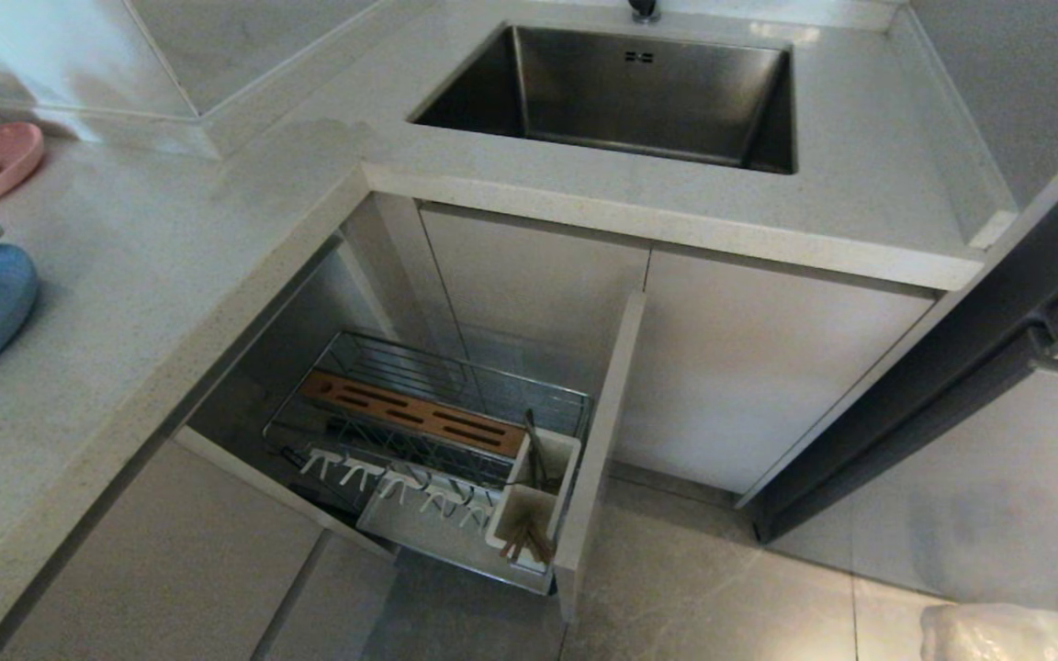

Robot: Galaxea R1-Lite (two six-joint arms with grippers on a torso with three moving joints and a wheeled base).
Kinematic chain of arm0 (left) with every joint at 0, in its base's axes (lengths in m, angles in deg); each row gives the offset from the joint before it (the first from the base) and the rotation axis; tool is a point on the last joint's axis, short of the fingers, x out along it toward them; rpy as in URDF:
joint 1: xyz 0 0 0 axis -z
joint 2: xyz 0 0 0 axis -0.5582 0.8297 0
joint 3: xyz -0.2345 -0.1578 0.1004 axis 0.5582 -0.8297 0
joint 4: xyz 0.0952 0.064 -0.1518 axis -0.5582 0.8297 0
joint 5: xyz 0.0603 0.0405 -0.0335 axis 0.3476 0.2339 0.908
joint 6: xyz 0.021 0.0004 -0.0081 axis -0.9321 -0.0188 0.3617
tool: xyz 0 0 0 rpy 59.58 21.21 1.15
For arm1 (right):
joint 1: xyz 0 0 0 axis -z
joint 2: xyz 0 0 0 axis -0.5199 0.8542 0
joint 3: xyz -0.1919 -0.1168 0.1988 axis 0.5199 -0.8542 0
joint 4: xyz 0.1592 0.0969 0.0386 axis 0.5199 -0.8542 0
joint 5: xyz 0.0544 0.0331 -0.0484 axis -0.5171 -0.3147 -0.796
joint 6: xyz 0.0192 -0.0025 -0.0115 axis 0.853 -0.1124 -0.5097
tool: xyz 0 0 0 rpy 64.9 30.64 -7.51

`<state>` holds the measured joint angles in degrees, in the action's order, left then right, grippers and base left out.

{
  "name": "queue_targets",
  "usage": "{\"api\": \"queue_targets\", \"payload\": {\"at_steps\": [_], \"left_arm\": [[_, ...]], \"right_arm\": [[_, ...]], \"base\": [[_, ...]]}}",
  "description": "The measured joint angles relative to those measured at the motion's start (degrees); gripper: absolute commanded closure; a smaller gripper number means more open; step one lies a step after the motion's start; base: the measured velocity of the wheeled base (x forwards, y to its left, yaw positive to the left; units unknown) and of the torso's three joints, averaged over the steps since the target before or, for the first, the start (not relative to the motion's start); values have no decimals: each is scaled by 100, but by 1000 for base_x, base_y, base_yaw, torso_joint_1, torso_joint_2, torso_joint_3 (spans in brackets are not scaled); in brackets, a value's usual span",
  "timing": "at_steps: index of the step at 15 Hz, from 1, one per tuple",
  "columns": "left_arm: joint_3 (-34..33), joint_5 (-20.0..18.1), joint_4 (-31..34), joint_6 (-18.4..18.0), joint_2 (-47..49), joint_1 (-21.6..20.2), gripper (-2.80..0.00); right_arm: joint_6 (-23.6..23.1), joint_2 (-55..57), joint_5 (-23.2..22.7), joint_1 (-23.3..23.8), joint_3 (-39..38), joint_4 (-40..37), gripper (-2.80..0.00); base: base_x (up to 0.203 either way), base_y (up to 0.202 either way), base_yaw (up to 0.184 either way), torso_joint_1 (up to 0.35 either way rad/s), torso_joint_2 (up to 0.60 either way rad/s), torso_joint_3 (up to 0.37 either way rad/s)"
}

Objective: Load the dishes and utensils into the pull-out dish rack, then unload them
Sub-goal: Take the bowl out of the cupboard

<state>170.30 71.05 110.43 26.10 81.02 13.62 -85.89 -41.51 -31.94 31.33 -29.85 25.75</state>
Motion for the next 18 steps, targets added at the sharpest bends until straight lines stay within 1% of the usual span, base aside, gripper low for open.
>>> {"api": "queue_targets", "payload": {"at_steps": [3, 7, 12, 18], "left_arm": [[-1, 246, 157, 1, 40, 81, 0], [-10, 378, 601, 0, 43, 139, 0], [-156, 363, 820, 7, 49, 193, 0], [-185, 347, 802, 21, 60, 204, 0]], "right_arm": [[0, 0, -1, 0, 0, -2, 0], [0, 0, 0, 0, 0, 0, 0], [0, 0, 0, 0, 0, 0, 0], [0, 0, -1, 0, 0, 0, 0]], "base": [[0, 0, 0, 0, 0, 0], [0, 0, 0, 0, 0, 0], [0, 0, 0, 0, 0, 0], [0, 0, 0, 0, 0, 0]]}}
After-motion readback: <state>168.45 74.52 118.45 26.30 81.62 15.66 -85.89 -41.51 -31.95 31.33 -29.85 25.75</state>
